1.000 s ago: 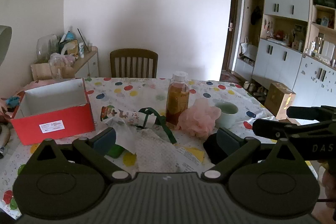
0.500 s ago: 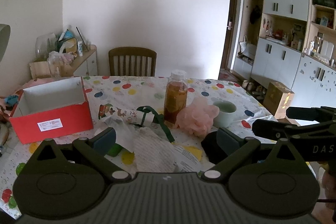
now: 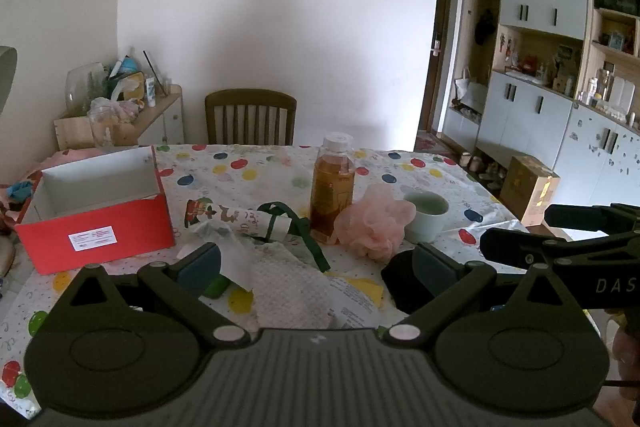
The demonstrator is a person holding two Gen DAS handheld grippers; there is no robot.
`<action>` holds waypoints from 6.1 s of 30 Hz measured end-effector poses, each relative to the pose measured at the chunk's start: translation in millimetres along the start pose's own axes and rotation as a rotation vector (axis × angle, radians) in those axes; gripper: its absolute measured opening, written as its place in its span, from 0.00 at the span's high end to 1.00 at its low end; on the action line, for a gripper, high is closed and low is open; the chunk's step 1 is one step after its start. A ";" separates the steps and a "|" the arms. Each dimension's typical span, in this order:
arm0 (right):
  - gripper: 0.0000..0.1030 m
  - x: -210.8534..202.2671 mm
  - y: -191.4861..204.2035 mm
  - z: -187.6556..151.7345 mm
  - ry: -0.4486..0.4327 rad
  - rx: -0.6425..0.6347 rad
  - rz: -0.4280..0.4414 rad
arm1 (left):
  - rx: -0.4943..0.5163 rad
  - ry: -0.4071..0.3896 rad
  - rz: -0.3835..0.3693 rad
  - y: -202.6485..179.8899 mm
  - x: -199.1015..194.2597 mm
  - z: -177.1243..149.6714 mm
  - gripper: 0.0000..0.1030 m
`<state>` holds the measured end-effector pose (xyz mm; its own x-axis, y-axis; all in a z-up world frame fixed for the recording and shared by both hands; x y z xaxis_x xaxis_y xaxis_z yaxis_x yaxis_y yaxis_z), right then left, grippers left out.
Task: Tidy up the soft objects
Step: 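Move both tools toward the white fluffy towel on the table, then close the left gripper on the white fluffy towel and lift it, then carry the towel with the left gripper into the red-and-white box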
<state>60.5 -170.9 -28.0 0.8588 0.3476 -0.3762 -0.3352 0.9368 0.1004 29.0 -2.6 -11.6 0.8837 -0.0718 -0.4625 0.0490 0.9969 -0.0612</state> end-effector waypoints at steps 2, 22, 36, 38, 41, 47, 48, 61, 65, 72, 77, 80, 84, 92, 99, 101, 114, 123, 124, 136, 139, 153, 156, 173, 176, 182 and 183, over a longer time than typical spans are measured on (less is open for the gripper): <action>0.02 0.2 -0.7 0.0 0.001 0.002 0.000 | 0.000 0.000 -0.001 0.0 0.8 0.1 0.00; 0.03 5.3 -2.7 0.4 0.013 0.000 -0.002 | -0.001 0.015 -0.010 -8.4 10.9 0.6 0.00; 0.02 48.8 -38.8 -11.6 0.080 -0.010 -0.097 | -0.011 0.060 0.043 22.1 54.0 -1.5 0.00; 0.03 58.1 -49.2 -18.1 0.103 -0.002 -0.106 | -0.005 0.070 0.048 28.7 62.1 -4.3 0.00; 0.04 72.5 -64.5 -30.8 0.140 0.003 -0.132 | 0.014 0.102 0.038 35.3 74.2 -11.8 0.00; 0.05 93.3 -84.3 -53.4 0.221 0.002 -0.154 | 0.025 0.177 0.013 39.6 97.0 -29.1 0.00; 0.06 95.2 -85.8 -55.5 0.230 0.005 -0.154 | 0.030 0.186 0.014 39.0 100.6 -31.3 0.00; 0.09 155.0 -94.2 -78.9 0.327 -0.012 -0.123 | 0.063 0.297 0.015 32.0 164.1 -56.9 0.01; 0.10 177.4 -93.5 -89.0 0.367 -0.034 -0.119 | 0.055 0.320 0.012 33.0 175.5 -61.2 0.01; 0.10 209.5 -102.8 -101.0 0.426 -0.004 -0.116 | -0.008 0.360 -0.032 32.9 184.7 -63.5 0.17; 0.14 216.5 -106.4 -104.8 0.438 0.040 -0.100 | -0.043 0.375 -0.046 33.4 187.2 -62.0 0.35; 0.32 214.7 -106.1 -105.0 0.430 0.031 -0.108 | -0.056 0.378 -0.046 33.9 186.4 -60.9 0.42; 0.52 212.5 -104.9 -104.0 0.424 0.002 -0.141 | -0.052 0.371 -0.038 33.1 184.1 -58.5 0.57; 0.87 205.1 -101.1 -101.6 0.399 -0.040 -0.177 | -0.029 0.350 -0.020 30.6 175.6 -52.9 0.81; 0.89 180.5 -108.6 -89.5 0.359 0.040 -0.164 | -0.013 0.311 -0.008 30.6 162.8 -46.7 0.87; 0.89 170.2 -108.0 -85.3 0.337 0.047 -0.154 | -0.021 0.296 -0.011 32.7 158.1 -42.8 0.87; 0.89 103.3 -86.2 -25.8 0.213 0.041 -0.058 | -0.076 0.223 -0.025 53.4 117.5 -2.1 0.87; 0.89 95.4 -51.0 27.0 0.172 0.044 0.033 | -0.091 0.160 -0.011 89.2 96.8 33.2 0.87; 0.89 97.8 -43.9 33.5 0.169 0.036 0.048 | -0.088 0.155 -0.007 93.0 95.4 35.5 0.87; 0.89 150.6 53.1 97.3 0.140 -0.029 0.181 | -0.109 0.106 0.065 189.3 90.8 68.8 0.87; 0.89 171.1 80.1 108.8 0.140 -0.052 0.207 | -0.115 0.103 0.084 216.5 93.1 74.8 0.87; 0.89 273.7 201.4 131.2 0.177 -0.126 0.287 | -0.116 0.125 0.188 331.4 125.5 87.9 0.87; 0.88 295.4 221.9 132.3 0.188 -0.136 0.288 | -0.105 0.138 0.202 351.4 137.7 87.2 0.87; 0.88 416.6 307.2 93.3 0.333 -0.224 0.249 | -0.072 0.287 0.231 427.9 221.8 59.7 0.87; 0.88 432.4 315.6 82.1 0.360 -0.248 0.231 | -0.048 0.316 0.217 429.2 235.8 53.1 0.87; 0.88 458.6 325.6 55.2 0.439 -0.306 0.204 | -0.014 0.395 0.193 429.7 260.8 38.5 0.87; 0.88 461.6 327.4 51.2 0.451 -0.316 0.203 | -0.009 0.409 0.188 430.2 264.4 36.7 0.87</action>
<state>367.1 298.2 -121.6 0.5387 0.4025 -0.7402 -0.6344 0.7719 -0.0420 300.8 408.5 -127.7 0.6202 0.1020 -0.7778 -0.1007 0.9937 0.0501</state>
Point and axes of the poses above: each gripper's, at about its wrist camera, not at the fingertips, and x roughly the way its jaws point, y to its left, z to its top, the point moved 4 cm from there along x, roughly the way its jaws point, and after that the axes turned 1 degree about -y, right-handed, at the moved point
